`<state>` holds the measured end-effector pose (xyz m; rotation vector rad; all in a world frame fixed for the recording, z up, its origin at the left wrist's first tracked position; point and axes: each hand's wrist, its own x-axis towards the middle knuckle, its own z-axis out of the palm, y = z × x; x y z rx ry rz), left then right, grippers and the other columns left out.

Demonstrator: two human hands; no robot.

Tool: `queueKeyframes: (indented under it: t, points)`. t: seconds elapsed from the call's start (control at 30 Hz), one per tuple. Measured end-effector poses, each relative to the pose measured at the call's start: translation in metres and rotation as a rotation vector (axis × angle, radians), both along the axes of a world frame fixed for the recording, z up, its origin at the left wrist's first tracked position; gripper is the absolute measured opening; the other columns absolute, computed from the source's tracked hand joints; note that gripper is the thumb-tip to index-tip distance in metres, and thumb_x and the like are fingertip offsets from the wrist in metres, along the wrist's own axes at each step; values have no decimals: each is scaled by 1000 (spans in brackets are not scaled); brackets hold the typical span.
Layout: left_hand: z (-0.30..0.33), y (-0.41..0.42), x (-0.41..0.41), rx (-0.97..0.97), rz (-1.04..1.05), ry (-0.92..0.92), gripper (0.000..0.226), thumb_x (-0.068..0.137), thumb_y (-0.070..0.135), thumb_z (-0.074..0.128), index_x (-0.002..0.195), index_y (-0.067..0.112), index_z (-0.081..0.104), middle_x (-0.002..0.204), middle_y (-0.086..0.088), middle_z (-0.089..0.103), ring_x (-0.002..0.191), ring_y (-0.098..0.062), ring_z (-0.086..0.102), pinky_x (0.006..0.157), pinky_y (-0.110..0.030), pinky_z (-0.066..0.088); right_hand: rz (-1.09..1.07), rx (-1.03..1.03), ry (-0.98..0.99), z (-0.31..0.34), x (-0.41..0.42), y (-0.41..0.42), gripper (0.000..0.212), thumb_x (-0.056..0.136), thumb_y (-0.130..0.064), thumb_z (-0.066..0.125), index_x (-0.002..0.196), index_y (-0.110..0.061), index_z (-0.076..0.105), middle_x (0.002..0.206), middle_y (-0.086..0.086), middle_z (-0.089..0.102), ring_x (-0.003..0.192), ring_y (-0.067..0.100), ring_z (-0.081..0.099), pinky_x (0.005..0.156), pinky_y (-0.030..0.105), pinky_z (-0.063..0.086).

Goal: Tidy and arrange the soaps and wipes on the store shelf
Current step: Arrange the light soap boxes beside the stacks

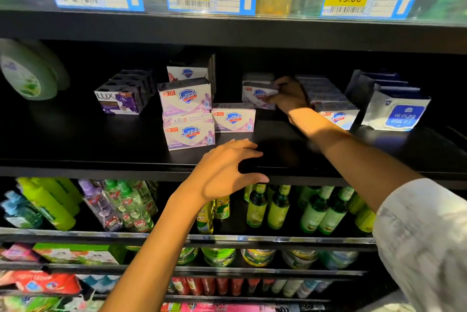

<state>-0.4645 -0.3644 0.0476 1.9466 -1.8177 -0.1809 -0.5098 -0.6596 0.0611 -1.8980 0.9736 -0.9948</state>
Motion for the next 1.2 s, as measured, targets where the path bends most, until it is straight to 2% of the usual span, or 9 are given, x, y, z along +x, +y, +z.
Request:
queueKeyframes:
  t: [0.13, 0.43, 0.63, 0.73, 0.8, 0.9, 0.97, 1.03, 1.2]
  points:
    - [0, 0, -1, -5, 13, -18, 65, 90, 65, 65, 148, 35, 56, 159, 18, 42, 150, -7, 29, 115, -36, 32, 5, -22, -10, 0, 0, -3, 57, 74, 6, 87, 120, 5, 53, 128, 22, 65, 122, 29, 61, 95, 25, 48]
    - [-11, -4, 6, -78, -3, -16, 68, 85, 73, 63, 141, 33, 63, 152, 17, 51, 141, -5, 43, 111, -41, 43, -46, -66, 5, -10, 7, -18, 65, 66, -6, 95, 105, -19, 46, 119, 12, 67, 114, 28, 66, 102, 46, 52]
    - [-12, 2, 3, -215, -18, 68, 57, 91, 64, 64, 129, 23, 71, 131, 10, 65, 123, -9, 59, 102, -36, 49, -136, -138, 64, -6, -2, 2, 65, 62, -23, 94, 104, -27, 44, 125, 11, 60, 106, 25, 62, 85, 26, 44]
    - [-16, 12, 6, -404, 109, 107, 45, 93, 57, 64, 118, 21, 74, 115, 7, 69, 109, -13, 63, 95, -38, 52, -79, -237, 2, -3, -9, 21, 52, 61, -38, 87, 98, -29, 52, 106, 9, 65, 94, 25, 64, 80, 34, 49]
    - [-15, 23, 14, -561, 257, 95, 34, 95, 46, 68, 113, 18, 74, 107, 3, 68, 103, -16, 64, 91, -40, 53, 60, -206, -108, 1, -14, 46, 33, 75, -24, 88, 92, -26, 61, 89, 0, 65, 82, 14, 64, 76, 32, 50]
    - [-13, 40, 34, -725, 487, 81, 26, 96, 29, 73, 116, 12, 70, 108, -4, 60, 100, -24, 63, 88, -44, 54, 314, -92, -173, 5, -22, 82, 10, 95, -16, 74, 104, -13, 70, 97, 2, 70, 88, 5, 66, 84, 26, 53]
    - [-12, 48, 47, -700, 613, 71, 34, 95, 27, 75, 125, 13, 67, 115, -7, 53, 107, -27, 58, 92, -37, 50, 408, -71, -91, 6, -28, 95, 28, 96, -23, 74, 120, -9, 69, 111, 1, 73, 100, 6, 68, 87, 20, 54]
    - [-14, 52, 56, -605, 680, 43, 45, 93, 33, 76, 134, 16, 65, 121, -9, 49, 116, -26, 48, 93, -27, 40, 454, -98, 15, 4, -30, 97, 42, 90, -29, 81, 128, -19, 65, 121, -3, 70, 109, 7, 67, 88, 16, 53]
    - [-18, 55, 65, -510, 669, 71, 50, 94, 37, 75, 141, 24, 61, 128, -7, 52, 118, -24, 54, 88, -31, 45, 473, -162, 130, -1, -32, 96, 64, 81, -21, 89, 137, -19, 59, 123, -3, 67, 107, 7, 69, 88, 21, 58]
